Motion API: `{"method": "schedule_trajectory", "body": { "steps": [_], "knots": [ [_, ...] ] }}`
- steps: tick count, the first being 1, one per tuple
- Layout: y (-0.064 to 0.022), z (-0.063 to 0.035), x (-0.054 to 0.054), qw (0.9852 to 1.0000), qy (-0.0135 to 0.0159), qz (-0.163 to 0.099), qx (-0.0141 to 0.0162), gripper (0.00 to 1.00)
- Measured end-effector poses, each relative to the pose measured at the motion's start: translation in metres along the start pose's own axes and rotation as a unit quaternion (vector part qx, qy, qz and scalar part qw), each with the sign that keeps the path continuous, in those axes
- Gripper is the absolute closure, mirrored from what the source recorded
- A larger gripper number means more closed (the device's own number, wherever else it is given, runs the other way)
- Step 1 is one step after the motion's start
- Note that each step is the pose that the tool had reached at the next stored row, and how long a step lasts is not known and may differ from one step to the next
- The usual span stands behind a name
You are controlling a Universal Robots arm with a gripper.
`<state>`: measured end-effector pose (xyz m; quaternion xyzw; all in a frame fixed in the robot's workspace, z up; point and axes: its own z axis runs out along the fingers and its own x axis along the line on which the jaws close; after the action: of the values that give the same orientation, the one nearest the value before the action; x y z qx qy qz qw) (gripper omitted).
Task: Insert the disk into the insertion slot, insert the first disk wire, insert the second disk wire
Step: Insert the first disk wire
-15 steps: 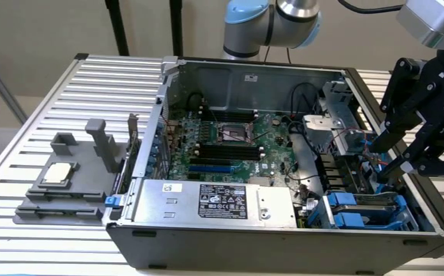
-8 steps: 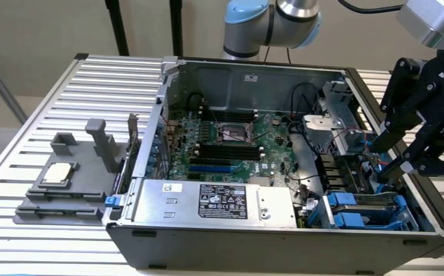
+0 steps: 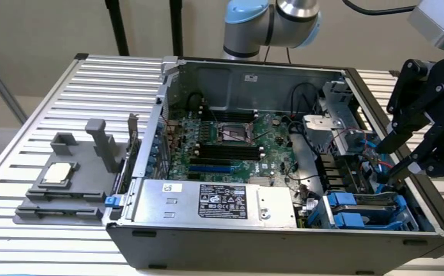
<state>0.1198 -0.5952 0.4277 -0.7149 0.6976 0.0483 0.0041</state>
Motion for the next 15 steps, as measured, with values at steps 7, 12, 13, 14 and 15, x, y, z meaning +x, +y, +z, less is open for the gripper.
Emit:
{"method": "schedule_trajectory", "body": {
  "steps": [7, 12, 13, 14, 15],
  "knots": [
    [-0.0320, 0.0099, 0.001, 1.0000, 0.0002, 0.000, -0.0013, 0.60],
    [-0.0448, 0.0182, 0.000, 1.0000, 0.0003, 0.000, -0.0013, 0.62],
    [-0.0449, 0.0201, 0.000, 1.0000, 0.0003, 0.000, -0.0013, 0.68],
    [-0.0451, 0.0220, 0.000, 1.0000, 0.0002, 0.000, -0.0013, 0.75],
    [-0.0454, 0.0239, -0.001, 1.0000, 0.0002, 0.000, -0.0013, 0.80]
  ]
}}
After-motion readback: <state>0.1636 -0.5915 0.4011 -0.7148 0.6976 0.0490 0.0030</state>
